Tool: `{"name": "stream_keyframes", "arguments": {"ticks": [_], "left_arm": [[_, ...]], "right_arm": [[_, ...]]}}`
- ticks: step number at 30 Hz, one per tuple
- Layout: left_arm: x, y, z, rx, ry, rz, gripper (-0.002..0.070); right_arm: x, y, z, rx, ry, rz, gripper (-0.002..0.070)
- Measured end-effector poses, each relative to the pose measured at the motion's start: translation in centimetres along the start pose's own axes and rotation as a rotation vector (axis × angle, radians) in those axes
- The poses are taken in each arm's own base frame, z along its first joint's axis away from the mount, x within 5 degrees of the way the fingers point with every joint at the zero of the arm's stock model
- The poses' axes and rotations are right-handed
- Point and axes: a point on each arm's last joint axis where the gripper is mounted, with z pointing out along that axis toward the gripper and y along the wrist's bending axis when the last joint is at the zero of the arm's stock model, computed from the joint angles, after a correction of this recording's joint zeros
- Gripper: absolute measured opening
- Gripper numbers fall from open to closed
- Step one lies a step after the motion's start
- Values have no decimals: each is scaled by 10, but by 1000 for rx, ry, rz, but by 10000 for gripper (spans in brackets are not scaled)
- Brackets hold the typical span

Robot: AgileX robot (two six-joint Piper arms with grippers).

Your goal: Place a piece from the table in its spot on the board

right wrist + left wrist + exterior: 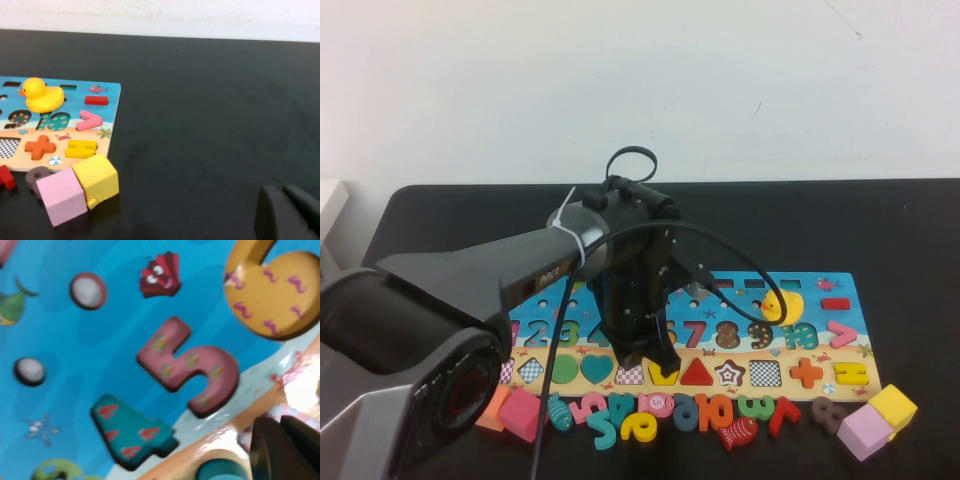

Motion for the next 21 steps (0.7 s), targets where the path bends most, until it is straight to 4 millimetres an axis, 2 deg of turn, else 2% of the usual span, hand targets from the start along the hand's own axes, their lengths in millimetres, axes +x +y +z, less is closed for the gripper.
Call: {"name": "stream_keyframes", "arguments": {"ticks": [7, 9, 11, 13, 16, 18, 21], "left_arm": [[-3, -3, -1, 38, -36, -8, 0], [-4, -1, -5, 13, -51, 3, 0], [-4, 2, -19, -22, -81, 17, 0], [-3, 4, -43, -64, -131, 27, 0], [9, 5, -92, -129, -221, 40, 0], [25, 2, -116, -156, -277, 42, 0], [60, -8, -146, -178, -362, 15, 0]], "right_arm": [[0, 0, 0, 0, 0, 0, 19], [0, 0, 0, 0, 0, 0, 19], [0, 0, 0, 0, 0, 0, 19], [0, 0, 0, 0, 0, 0, 19], [0, 0, 0, 0, 0, 0, 19], [0, 0, 0, 0, 0, 0, 19], [0, 0, 0, 0, 0, 0, 19]]}}
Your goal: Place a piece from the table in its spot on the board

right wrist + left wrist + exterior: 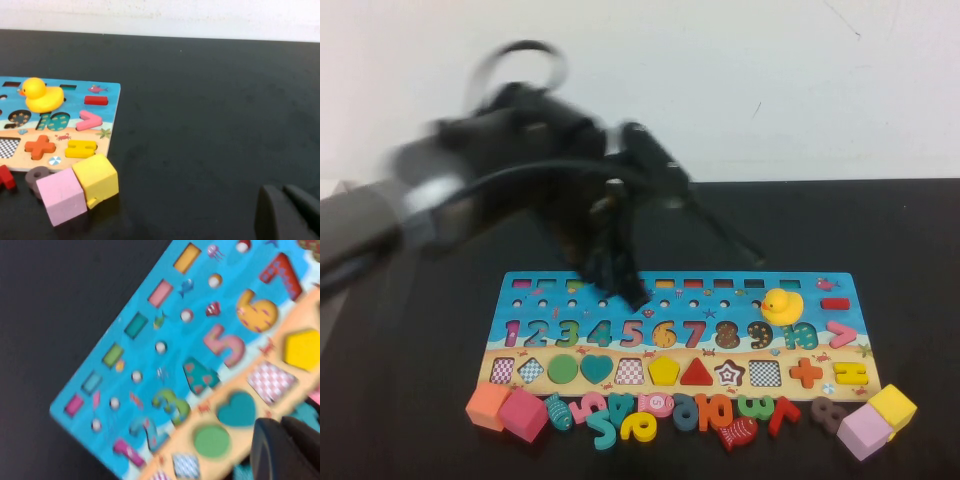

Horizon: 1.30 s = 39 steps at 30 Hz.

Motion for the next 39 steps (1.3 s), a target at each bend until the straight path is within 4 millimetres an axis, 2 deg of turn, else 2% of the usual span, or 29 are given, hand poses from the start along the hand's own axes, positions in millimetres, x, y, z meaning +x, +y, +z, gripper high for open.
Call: {"name": "stream_keyframes", "arguments": {"ticks": [2, 3, 4, 13, 17, 21, 23, 25, 27, 30, 39], "left_arm": [[20, -5, -30, -14, -75, -27, 0], [32, -10, -37, -9, -91, -39, 0], [44, -13, -55, -14, -154, -61, 0], [151, -46, -142, -40, -469, -218, 0], [201, -62, -168, -68, -598, -237, 0], [263, -79, -194, -140, -809, -239, 0], [298, -90, -199, -180, -941, -266, 0], [322, -97, -195, -183, -1016, -330, 0], [330, -96, -192, -162, -989, -432, 0], [329, -94, -185, -141, -912, -512, 0], [321, -90, -167, -209, -956, -465, 0]], "right_arm": [[0, 0, 0, 0, 0, 0, 19], [0, 0, 0, 0, 0, 0, 19], [0, 0, 0, 0, 0, 0, 19], [0, 0, 0, 0, 0, -3, 19], [0, 0, 0, 0, 0, -9, 19], [0, 0, 0, 0, 0, -9, 19], [0, 0, 0, 0, 0, -9, 19], [0, 0, 0, 0, 0, -9, 19], [0, 0, 0, 0, 2, -10, 19], [0, 0, 0, 0, 2, -10, 19], [0, 0, 0, 0, 2, -10, 19]]}}
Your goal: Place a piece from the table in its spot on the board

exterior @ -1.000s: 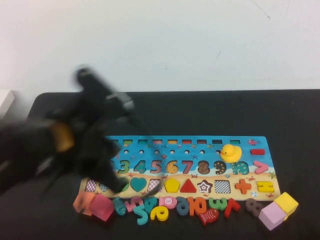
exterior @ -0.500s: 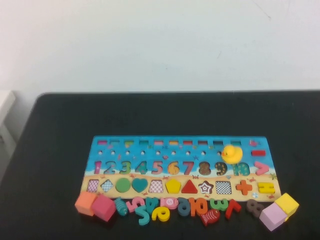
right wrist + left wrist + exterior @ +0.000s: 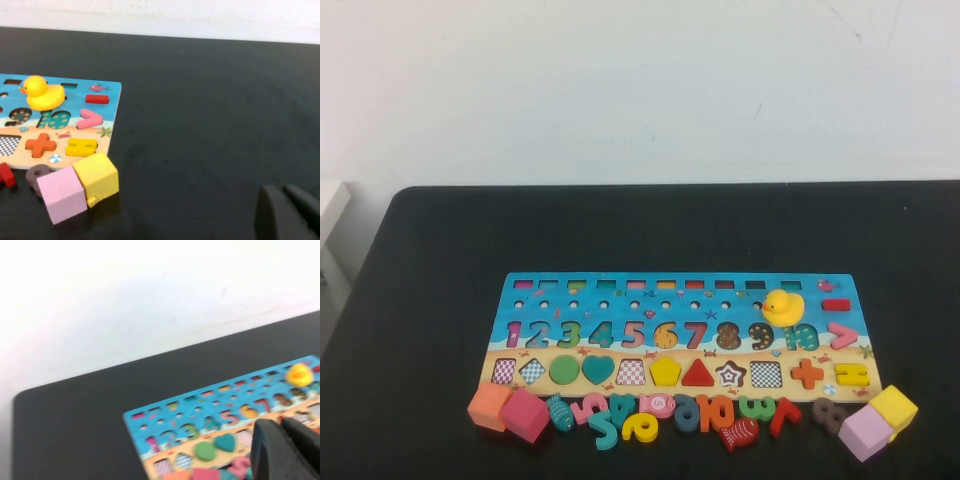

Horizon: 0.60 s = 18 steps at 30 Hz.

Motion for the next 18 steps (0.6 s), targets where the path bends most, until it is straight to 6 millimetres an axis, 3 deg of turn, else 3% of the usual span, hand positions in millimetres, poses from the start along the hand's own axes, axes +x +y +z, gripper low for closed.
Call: {"name": "stream_keyframes", "arguments": {"ticks": [11, 18], "left_arm": [[56, 6, 26, -103, 123, 4, 0], [72, 6, 29, -171, 175, -49, 0]], "right_arm": [[0, 0, 0, -1, 0, 3, 19], [0, 0, 0, -1, 0, 3, 19]]}}
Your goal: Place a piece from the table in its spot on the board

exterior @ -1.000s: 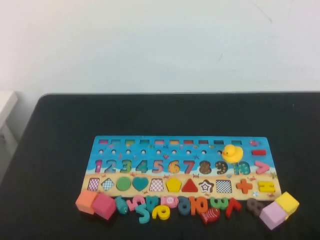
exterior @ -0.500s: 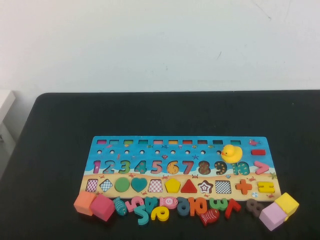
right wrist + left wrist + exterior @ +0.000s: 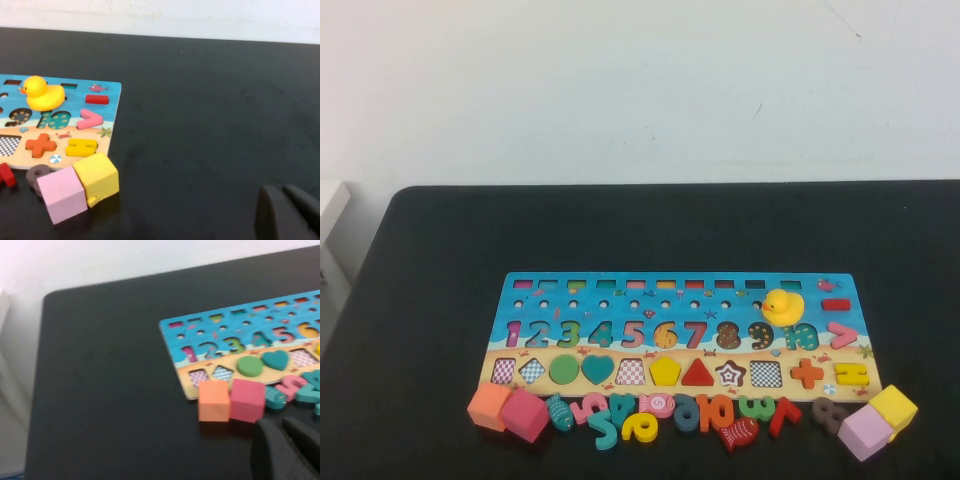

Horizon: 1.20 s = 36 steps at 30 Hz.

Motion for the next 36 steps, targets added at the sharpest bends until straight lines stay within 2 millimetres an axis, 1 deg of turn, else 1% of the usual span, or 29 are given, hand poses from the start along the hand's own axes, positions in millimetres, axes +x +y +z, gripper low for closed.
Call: {"name": "stream_keyframes", "arguments": {"ticks": [5, 10, 14, 16, 22, 27, 36], "left_arm": [[11, 1, 8, -68, -44, -23, -1], [22, 5, 13, -167, -105, -83, -1], [20, 8, 11, -231, -148, -133, -1], [22, 9, 11, -253, -125, -125, -1], [26, 9, 11, -261, -78, -40, -1], [27, 7, 11, -228, -57, -12, -1], [27, 7, 11, -222, -57, -7, -1]], "right_arm": [[0, 0, 0, 0, 0, 0, 19], [0, 0, 0, 0, 0, 0, 19], [0, 0, 0, 0, 0, 0, 19], [0, 0, 0, 0, 0, 0, 19], [0, 0, 0, 0, 0, 0, 19], [0, 0, 0, 0, 0, 0, 19], [0, 0, 0, -1, 0, 2, 19]]}}
